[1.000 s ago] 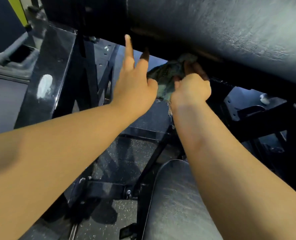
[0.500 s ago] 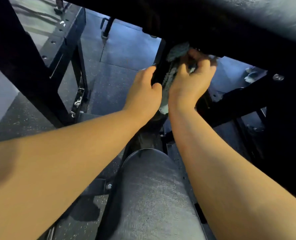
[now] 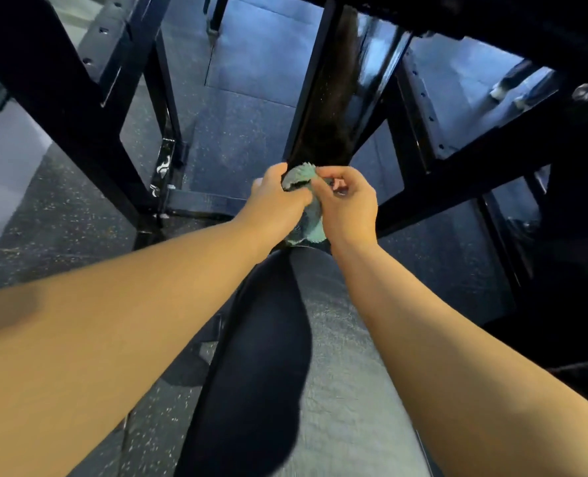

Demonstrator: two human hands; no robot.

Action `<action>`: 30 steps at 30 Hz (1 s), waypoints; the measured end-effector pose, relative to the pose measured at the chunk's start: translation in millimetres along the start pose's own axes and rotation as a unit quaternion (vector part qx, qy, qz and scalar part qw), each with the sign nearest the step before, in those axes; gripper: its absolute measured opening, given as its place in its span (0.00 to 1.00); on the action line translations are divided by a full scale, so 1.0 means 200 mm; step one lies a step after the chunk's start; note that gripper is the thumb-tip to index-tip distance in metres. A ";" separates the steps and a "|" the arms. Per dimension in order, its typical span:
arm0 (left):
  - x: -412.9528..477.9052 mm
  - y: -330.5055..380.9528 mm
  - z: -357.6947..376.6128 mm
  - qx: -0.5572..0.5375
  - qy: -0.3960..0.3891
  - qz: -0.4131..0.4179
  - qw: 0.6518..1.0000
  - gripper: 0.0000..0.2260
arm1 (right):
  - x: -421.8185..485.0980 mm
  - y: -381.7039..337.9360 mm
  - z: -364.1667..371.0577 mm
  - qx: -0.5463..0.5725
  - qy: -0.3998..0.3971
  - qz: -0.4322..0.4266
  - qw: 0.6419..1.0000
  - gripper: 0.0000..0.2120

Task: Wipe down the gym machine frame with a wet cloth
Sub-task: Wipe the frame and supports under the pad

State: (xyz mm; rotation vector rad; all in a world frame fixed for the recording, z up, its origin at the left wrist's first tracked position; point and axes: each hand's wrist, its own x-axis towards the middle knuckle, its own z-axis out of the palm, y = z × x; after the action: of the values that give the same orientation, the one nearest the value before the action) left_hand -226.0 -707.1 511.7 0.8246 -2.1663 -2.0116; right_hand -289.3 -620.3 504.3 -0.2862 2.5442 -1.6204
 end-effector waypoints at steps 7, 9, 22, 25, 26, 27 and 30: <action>-0.12 -0.11 -0.02 -0.033 -0.084 0.048 0.995 0.15 | -0.09 0.01 -0.07 0.332 -0.032 0.223 0.916 0.15; -0.13 -0.12 -0.01 -0.022 -0.041 0.058 0.997 0.11 | -0.13 0.02 -0.08 0.145 0.025 0.135 0.980 0.11; -0.01 0.02 -0.06 -0.210 0.013 -0.060 0.976 0.11 | -0.08 -0.08 -0.12 0.031 0.082 -0.250 0.964 0.20; 0.09 0.05 -0.09 -0.168 0.145 -0.025 0.975 0.06 | 0.06 -0.21 -0.04 0.062 0.169 -0.315 0.932 0.23; 0.12 0.06 -0.09 -0.151 0.156 -0.019 0.976 0.06 | 0.11 -0.23 0.01 0.047 0.168 -0.323 0.930 0.22; 0.14 0.08 -0.09 -0.149 0.150 -0.015 0.977 0.06 | 0.16 -0.24 0.07 0.008 0.160 -0.332 0.930 0.21; 0.18 0.15 -0.09 -0.158 0.105 -0.036 0.981 0.16 | 0.22 -0.08 0.20 -0.170 0.143 -0.389 0.894 0.24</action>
State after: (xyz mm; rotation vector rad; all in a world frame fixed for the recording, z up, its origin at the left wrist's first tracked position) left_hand -258.8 -738.1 531.8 1.0235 -1.6717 -2.1168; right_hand -322.7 -670.7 502.1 -1.3422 3.1731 -1.4477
